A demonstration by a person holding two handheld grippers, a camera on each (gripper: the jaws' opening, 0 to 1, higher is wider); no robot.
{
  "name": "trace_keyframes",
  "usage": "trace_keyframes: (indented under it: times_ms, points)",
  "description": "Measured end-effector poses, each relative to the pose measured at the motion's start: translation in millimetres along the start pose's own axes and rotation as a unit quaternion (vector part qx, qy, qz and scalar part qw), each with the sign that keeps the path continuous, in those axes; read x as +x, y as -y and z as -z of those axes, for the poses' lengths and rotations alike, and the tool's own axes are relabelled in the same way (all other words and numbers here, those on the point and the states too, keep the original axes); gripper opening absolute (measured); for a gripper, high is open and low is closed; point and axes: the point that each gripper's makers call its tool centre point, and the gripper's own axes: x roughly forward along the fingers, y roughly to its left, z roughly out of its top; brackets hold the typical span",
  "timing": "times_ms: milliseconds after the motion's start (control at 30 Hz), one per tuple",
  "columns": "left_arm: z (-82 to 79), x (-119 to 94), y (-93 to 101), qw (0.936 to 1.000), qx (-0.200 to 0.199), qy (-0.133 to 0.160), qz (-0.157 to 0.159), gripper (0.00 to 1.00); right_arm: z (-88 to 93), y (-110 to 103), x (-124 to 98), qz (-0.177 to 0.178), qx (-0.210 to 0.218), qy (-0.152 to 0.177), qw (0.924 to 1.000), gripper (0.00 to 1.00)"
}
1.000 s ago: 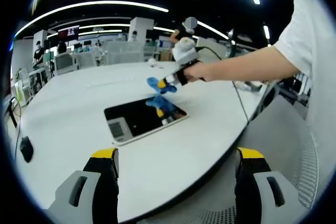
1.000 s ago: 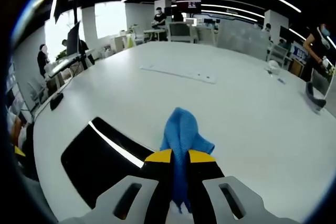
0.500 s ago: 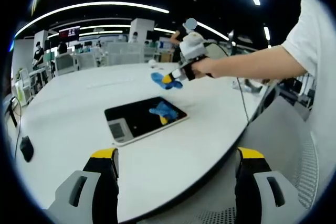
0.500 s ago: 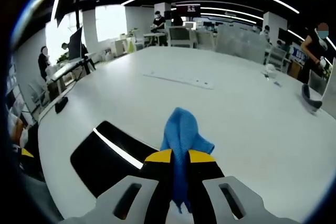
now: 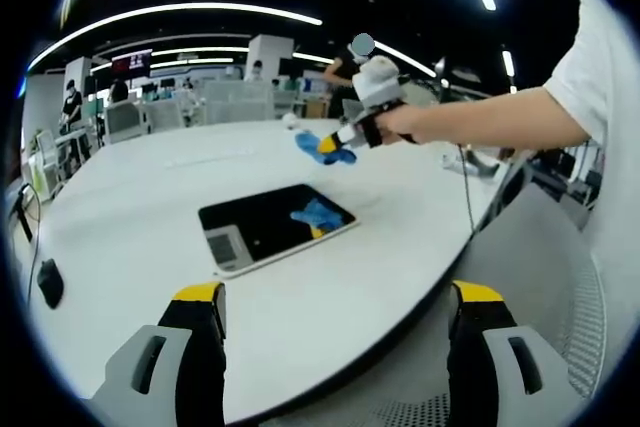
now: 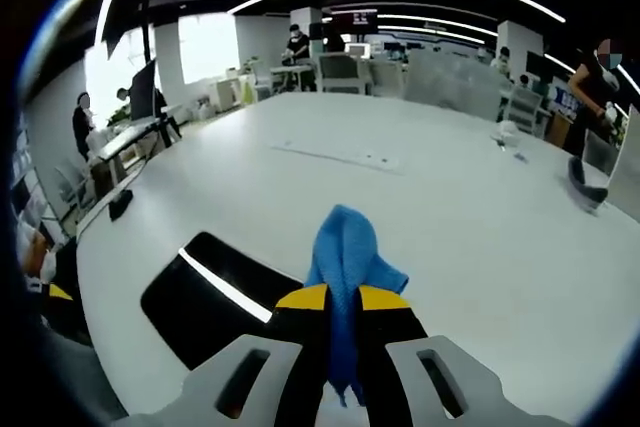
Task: Wipe the mirror surface with the cleaning cloth until all visible marks leave the cleaned area.
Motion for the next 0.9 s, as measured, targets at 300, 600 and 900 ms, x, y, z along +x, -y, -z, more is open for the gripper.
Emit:
trace_keyframes:
  times_ms: [300, 600, 900]
  points:
    - [0.8, -0.6, 2.2, 1.0000, 0.001, -0.003, 0.004, 0.92, 14.9, 23.1, -20.1, 0.018, 0.013, -0.005, 0.9997, 0.04]
    - [-0.3, -1.0, 2.4, 1.0000, 0.000, -0.002, 0.001, 0.92, 25.4, 50.0, -32.1, 0.029, 0.023, -0.007, 0.9993, 0.04]
    - [-0.4, -0.8, 3.3, 1.0000, 0.000, -0.003, -0.002, 0.92, 32.8, 46.5, -38.9, 0.030, 0.028, -0.008, 0.9991, 0.04]
